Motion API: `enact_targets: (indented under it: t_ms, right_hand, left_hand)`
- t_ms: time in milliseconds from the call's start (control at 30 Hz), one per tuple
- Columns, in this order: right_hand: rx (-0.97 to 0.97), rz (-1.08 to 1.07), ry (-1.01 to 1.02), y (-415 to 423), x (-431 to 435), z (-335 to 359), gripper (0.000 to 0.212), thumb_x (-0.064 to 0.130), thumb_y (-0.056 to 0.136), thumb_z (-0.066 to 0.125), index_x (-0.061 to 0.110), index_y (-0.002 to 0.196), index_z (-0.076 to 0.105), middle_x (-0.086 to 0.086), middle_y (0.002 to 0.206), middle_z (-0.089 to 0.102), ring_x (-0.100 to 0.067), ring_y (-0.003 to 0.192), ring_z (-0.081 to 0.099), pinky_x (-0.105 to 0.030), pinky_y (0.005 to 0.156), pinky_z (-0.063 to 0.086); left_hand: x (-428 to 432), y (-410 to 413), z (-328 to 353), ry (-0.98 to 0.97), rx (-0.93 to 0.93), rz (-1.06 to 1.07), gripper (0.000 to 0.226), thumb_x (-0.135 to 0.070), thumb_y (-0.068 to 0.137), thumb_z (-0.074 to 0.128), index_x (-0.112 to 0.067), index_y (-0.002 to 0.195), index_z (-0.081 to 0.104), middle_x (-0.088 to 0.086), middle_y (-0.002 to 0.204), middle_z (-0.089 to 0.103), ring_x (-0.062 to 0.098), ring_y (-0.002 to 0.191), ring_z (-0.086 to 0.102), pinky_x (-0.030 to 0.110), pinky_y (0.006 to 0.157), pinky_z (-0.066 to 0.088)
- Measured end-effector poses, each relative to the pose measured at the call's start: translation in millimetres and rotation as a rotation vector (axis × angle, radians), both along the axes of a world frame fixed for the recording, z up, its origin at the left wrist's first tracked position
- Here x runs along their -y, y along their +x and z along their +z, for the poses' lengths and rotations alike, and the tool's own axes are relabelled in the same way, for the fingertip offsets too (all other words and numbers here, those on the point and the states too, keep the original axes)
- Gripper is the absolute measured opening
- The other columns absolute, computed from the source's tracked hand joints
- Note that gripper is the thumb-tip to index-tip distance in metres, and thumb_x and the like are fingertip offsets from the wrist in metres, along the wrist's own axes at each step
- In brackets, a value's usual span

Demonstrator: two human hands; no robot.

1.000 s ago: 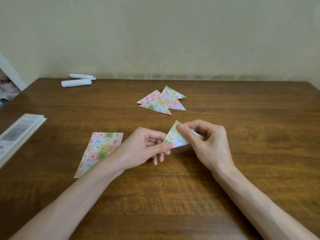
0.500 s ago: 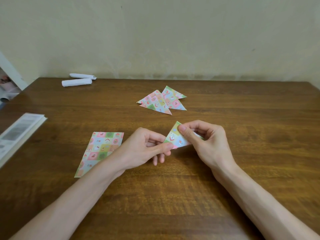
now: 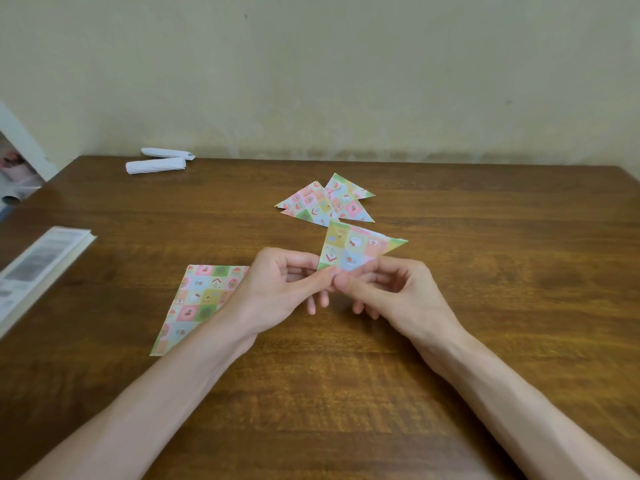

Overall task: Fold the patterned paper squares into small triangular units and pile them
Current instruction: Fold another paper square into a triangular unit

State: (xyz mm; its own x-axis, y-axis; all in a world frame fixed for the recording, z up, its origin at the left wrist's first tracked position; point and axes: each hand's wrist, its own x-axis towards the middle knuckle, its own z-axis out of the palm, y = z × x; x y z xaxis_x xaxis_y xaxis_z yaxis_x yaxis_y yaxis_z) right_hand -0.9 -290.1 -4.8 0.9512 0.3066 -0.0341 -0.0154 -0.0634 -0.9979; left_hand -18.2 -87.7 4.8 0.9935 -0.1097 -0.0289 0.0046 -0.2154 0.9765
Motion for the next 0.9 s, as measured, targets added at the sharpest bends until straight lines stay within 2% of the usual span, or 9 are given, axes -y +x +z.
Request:
enact_targets:
  t_ms: [133, 367, 467, 600, 800, 900]
  right_hand:
    - [0.019, -0.062, 0.091, 0, -1, -3, 0.025, 0.02, 0.084, 0.083, -0.003, 0.089, 0.074, -0.006, 0.066, 0.068, -0.009, 0.053, 0.055, -0.019, 0.053, 0.042]
    - [-0.015, -0.085, 0.096, -1, -1, -2, 0.026, 0.024, 0.086, 0.082, -0.001, 0.085, 0.075, -0.024, 0.081, 0.072, -0.019, 0.066, 0.058, -0.028, 0.065, 0.047]
    - [-0.03, -0.071, 0.121, -1, -3, -4, 0.032, 0.028, 0.088, 0.08, -0.003, 0.09, 0.071, -0.017, 0.074, 0.068, -0.021, 0.068, 0.056, -0.031, 0.068, 0.047]
    - [0.003, -0.042, 0.127, -3, -6, -4, 0.036, 0.029, 0.088, 0.079, -0.005, 0.093, 0.069, -0.004, 0.068, 0.066, -0.015, 0.063, 0.055, -0.023, 0.061, 0.047]
    - [0.027, -0.103, 0.152, -6, -9, -5, 0.027, 0.023, 0.087, 0.081, -0.003, 0.092, 0.073, -0.003, 0.071, 0.07, -0.013, 0.059, 0.055, -0.022, 0.058, 0.046]
    - [0.01, -0.144, 0.17, -6, -10, -6, 0.028, 0.024, 0.085, 0.082, -0.003, 0.091, 0.075, -0.007, 0.072, 0.07, -0.013, 0.058, 0.056, -0.022, 0.058, 0.046]
  left_hand:
    - [0, -1, 0, -0.013, -0.035, 0.026, 0.02, -0.024, 0.092, 0.075, -0.006, 0.088, 0.081, 0.009, 0.071, 0.074, 0.018, 0.058, 0.06, 0.021, 0.059, 0.051]
    - [4, -3, -2, -0.033, -0.065, 0.047, 0.018, -0.027, 0.091, 0.076, -0.01, 0.088, 0.082, 0.009, 0.074, 0.076, 0.019, 0.061, 0.062, 0.022, 0.06, 0.051]
    - [8, -2, -2, -0.022, -0.063, 0.078, 0.02, -0.029, 0.09, 0.077, -0.01, 0.085, 0.081, 0.009, 0.072, 0.075, 0.017, 0.059, 0.062, 0.023, 0.061, 0.05]
    - [10, -3, -2, -0.045, -0.051, 0.102, 0.029, -0.042, 0.079, 0.079, -0.013, 0.076, 0.081, 0.011, 0.069, 0.074, 0.016, 0.058, 0.061, 0.023, 0.062, 0.05]
    - [11, -3, -4, -0.06, -0.051, 0.095, 0.014, -0.016, 0.091, 0.076, -0.01, 0.08, 0.081, 0.01, 0.071, 0.075, 0.017, 0.062, 0.068, 0.024, 0.059, 0.055]
    - [12, -4, -2, -0.073, -0.059, 0.097, 0.011, -0.016, 0.091, 0.076, -0.007, 0.086, 0.081, 0.008, 0.073, 0.076, 0.015, 0.063, 0.07, 0.023, 0.058, 0.056]
